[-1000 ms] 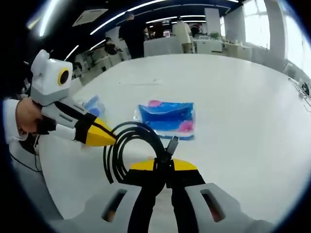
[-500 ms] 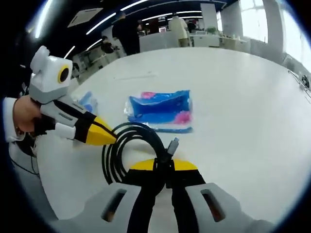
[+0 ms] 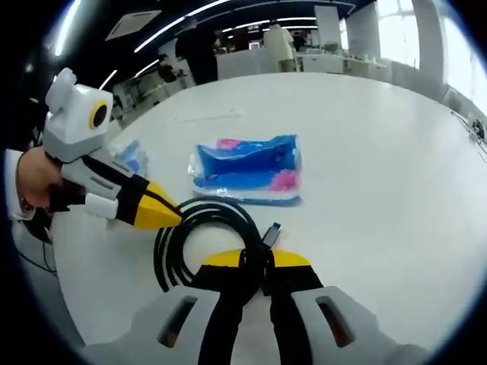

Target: Arrange the tabletop items into an orderly group along one side of the table until the central work area is clear of visible clutter.

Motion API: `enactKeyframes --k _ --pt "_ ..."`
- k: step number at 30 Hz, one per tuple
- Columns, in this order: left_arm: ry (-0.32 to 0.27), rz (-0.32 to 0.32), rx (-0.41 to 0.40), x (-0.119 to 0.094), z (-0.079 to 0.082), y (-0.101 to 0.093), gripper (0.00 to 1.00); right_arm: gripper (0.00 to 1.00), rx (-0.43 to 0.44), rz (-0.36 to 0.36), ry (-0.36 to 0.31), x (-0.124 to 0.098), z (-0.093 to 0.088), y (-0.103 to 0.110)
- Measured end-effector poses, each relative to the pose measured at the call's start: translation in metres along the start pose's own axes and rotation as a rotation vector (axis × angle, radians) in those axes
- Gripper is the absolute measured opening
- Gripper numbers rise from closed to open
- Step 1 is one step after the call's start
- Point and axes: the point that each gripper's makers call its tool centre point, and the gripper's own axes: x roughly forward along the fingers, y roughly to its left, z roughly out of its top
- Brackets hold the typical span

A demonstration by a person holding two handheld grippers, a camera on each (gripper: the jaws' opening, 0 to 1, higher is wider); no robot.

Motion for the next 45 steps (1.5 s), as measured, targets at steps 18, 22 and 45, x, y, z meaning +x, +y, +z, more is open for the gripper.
enactKeyframes --k 18,22,45 --pt "-0.017 -0.001 0.005 -0.005 0.004 0.001 0.15 0.20 -0.010 -0.006 0.007 -0.002 -0.002 0.000" --pt "-0.028 -0.011 0.023 -0.006 0.007 -0.003 0.17 0.21 -0.014 -0.006 0.008 -0.003 -0.001 0.001" --pt "-0.069 -0.043 0.045 -0.025 0.014 -0.003 0.38 0.46 -0.008 -0.031 -0.040 -0.016 0.011 0.003"
